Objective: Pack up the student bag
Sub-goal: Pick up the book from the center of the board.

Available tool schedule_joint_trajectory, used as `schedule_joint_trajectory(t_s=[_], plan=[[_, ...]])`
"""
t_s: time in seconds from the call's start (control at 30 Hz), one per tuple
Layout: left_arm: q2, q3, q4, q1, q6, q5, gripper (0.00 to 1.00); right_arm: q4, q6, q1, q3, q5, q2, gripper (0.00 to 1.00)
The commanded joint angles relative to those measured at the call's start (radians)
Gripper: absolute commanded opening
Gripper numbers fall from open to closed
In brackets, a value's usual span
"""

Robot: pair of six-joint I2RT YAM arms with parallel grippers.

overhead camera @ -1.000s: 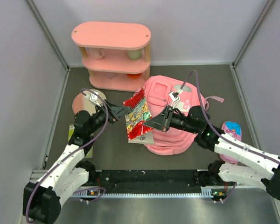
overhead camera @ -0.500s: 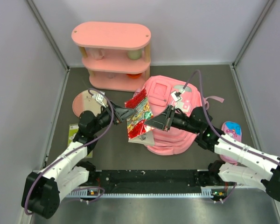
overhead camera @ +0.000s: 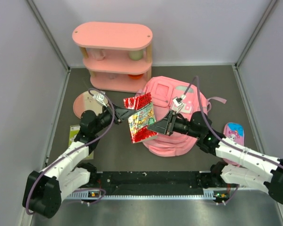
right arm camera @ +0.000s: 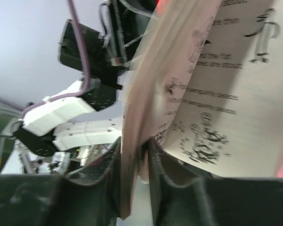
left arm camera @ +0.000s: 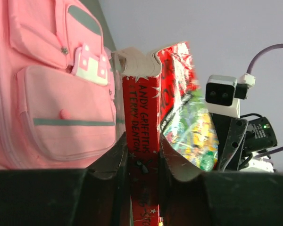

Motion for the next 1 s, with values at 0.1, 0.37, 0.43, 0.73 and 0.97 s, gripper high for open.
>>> schedule_joint_trajectory(t_s=[0.1,0.37,0.43,0.73,0.97], plan=[[-0.176,0.104,-0.291,-0.017,0.207,-0.144,0.0,-0.613,-0.043,0.0,-0.014,0.534,-0.26,0.76],[-0.259,0.147,-0.396,-0.017,0.241,-0.244,0.0,-0.669,-0.011,0.002,-0.088,0.498,-0.49,0.89],[-0.256,0.147,-0.374,-0.017,0.205,-0.261,0.0,-0.534,0.047,0.005,-0.108,0.412,-0.451,0.9],[-0.206,0.165,-0.225,-0.02,0.142,-0.292,0.0,-0.05,0.248,0.192,-0.148,0.404,-0.137,0.95],[-0.196,0.159,-0.193,-0.024,0.106,-0.276,0.0,0.277,0.365,0.196,-0.16,0.447,0.069,0.98]])
